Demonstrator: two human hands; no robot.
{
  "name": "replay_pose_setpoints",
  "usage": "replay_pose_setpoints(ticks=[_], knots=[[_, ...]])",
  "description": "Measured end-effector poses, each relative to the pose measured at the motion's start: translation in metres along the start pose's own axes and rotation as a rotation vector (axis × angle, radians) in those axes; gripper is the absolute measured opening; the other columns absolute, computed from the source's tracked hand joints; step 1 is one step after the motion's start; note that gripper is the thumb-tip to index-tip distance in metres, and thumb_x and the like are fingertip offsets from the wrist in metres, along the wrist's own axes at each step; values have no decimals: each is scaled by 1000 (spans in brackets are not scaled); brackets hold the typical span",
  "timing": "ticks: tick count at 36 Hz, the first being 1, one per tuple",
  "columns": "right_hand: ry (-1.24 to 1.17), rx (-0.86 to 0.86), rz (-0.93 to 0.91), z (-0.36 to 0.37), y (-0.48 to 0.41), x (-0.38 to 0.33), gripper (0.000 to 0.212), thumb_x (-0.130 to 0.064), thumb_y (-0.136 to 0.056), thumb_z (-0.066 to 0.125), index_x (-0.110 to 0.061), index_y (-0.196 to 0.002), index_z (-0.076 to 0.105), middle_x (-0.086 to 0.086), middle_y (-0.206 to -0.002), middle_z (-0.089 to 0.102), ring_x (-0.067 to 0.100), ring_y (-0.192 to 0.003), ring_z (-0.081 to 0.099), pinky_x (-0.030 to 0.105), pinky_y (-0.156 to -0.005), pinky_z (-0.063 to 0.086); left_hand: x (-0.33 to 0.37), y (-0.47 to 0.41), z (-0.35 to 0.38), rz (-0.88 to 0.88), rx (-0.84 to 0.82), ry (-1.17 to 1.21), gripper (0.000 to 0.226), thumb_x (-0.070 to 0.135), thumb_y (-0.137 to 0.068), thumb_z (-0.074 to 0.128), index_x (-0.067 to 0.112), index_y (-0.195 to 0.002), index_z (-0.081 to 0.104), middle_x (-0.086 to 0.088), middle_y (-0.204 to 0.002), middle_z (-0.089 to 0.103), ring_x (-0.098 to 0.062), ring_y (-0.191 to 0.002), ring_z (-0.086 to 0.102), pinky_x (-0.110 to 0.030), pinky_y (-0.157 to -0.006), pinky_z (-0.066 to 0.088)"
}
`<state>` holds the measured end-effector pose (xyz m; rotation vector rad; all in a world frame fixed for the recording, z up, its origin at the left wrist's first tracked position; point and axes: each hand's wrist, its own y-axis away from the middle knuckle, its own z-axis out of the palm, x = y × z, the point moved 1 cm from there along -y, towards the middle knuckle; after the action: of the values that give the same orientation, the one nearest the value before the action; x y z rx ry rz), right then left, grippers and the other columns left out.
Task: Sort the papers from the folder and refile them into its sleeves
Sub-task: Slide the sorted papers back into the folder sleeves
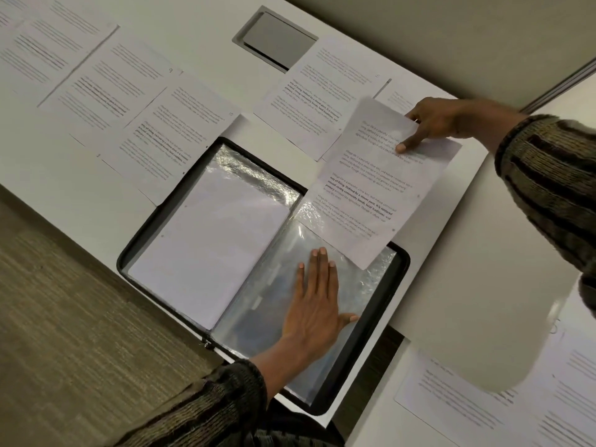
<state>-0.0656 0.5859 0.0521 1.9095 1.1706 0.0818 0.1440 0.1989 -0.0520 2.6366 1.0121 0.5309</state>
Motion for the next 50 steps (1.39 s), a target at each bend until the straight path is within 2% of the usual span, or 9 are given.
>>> replay_pose_setpoints(ticks=[7,12,16,20,28,34,39,45,50], knots=[[-3,-29,-41,8,-7,-1,44,-30,-76,93,-14,-115,78,3,-107,76,28,-100,72,34,-85,55,10,-10,-10,70,7,-36,115,86,-97,21,0,-164,-15,-24,-168,-32,-38,-157,-30,-61,-130,4],[-9,-39,-46,7,-9,-3,47,-30,-79,92,-14,-120,76,7,-111,76,30,-99,73,39,-89,59,22,-30,-37,51,109,162,100,77,-103,21,3,-167,0,-21,-171,-26,-32,-160,-26,-54,-132,0],[15,-47,-63,10,-8,-8,44,-29,-79,91,-15,-119,76,7,-110,76,29,-95,74,37,-83,60,32,-64,-66,142,212,107,73,57,-110,36,4,-159,35,-24,-172,20,-37,-163,5,-53,-132,4],[22,-36,-73,11,-6,-15,41,-30,-80,91,-18,-116,77,5,-107,77,28,-92,75,34,-78,58,35,-104,-91,237,204,67,42,45,-103,56,11,-126,64,-11,-124,71,-33,-128,58,-49,-125,25],[25,-26,-85,3,-3,-19,39,-29,-81,90,-19,-116,77,6,-104,78,28,-89,76,34,-77,59,31,-153,-121,171,-152,446,21,32,-83,88,24,-96,75,15,-88,60,-17,-97,62,-38,-91,54],[-16,-3,-85,-5,-2,-15,36,-30,-80,91,-22,-112,77,2,-102,78,24,-87,76,30,-69,57,24,-161,-116,65,-94,693,20,6,-80,80,24,-89,78,23,-76,64,-12,-88,71,-41,-91,60],[-17,-14,-86,-5,-8,-6,40,-37,-77,92,-25,-112,78,1,-106,77,25,-95,74,40,-87,60,19,-144,-107,-32,157,768,26,22,-87,84,20,-111,73,11,-97,76,-11,-96,69,-39,-92,58],[-16,-51,-110,8,-14,0,39,-34,-79,91,-19,-112,79,3,-105,77,26,-97,73,36,-85,57,-6,-90,-80,5,480,535,37,32,-93,77,14,-123,66,-5,-130,65,-24,-126,54,-48,-103,49],[-23,-71,-101,17,-15,4,34,-29,-78,92,-15,-106,79,2,-104,77,24,-96,72,33,-81,54,-52,-41,-36,-51,249,258,90,71,-100,47,9,-164,29,-11,-177,9,-25,-164,1,-46,-132,9]])
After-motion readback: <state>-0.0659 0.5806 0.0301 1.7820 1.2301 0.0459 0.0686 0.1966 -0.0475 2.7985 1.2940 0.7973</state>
